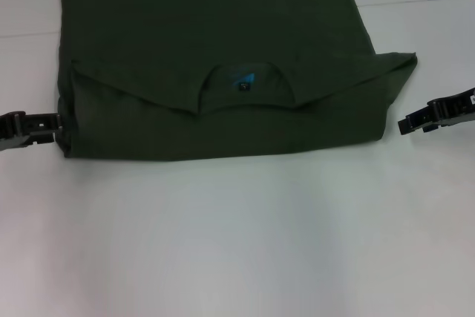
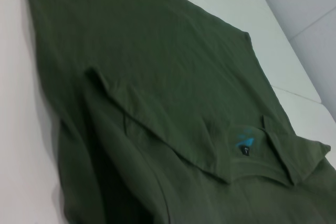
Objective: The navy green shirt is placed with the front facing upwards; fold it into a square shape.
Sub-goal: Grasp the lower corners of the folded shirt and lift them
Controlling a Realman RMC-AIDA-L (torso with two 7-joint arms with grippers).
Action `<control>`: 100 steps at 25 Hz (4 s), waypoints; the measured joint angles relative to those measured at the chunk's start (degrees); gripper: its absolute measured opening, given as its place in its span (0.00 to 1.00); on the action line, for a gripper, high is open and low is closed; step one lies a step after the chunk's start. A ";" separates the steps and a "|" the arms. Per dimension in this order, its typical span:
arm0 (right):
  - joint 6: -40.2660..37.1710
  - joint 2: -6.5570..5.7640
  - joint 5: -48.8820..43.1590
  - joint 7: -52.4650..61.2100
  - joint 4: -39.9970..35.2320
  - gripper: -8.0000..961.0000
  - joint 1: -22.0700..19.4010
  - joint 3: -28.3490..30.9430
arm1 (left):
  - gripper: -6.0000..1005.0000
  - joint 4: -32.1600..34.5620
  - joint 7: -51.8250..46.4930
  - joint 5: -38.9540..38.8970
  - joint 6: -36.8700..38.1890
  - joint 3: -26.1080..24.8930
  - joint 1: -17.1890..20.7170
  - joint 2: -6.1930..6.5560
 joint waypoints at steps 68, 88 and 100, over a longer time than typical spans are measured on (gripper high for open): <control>-1.04 -0.18 0.63 0.18 0.20 0.70 0.95 2.50 | 0.66 -9.41 5.29 3.39 -21.85 15.26 -4.32 -1.64; -1.72 -0.47 0.62 0.13 0.22 0.70 0.17 2.72 | 0.11 -10.27 1.20 5.15 -21.02 14.61 -5.96 -1.04; 2.65 1.26 2.49 -0.32 4.33 0.70 1.46 2.21 | 0.08 -9.20 0.70 5.15 -19.42 14.55 -5.87 -1.05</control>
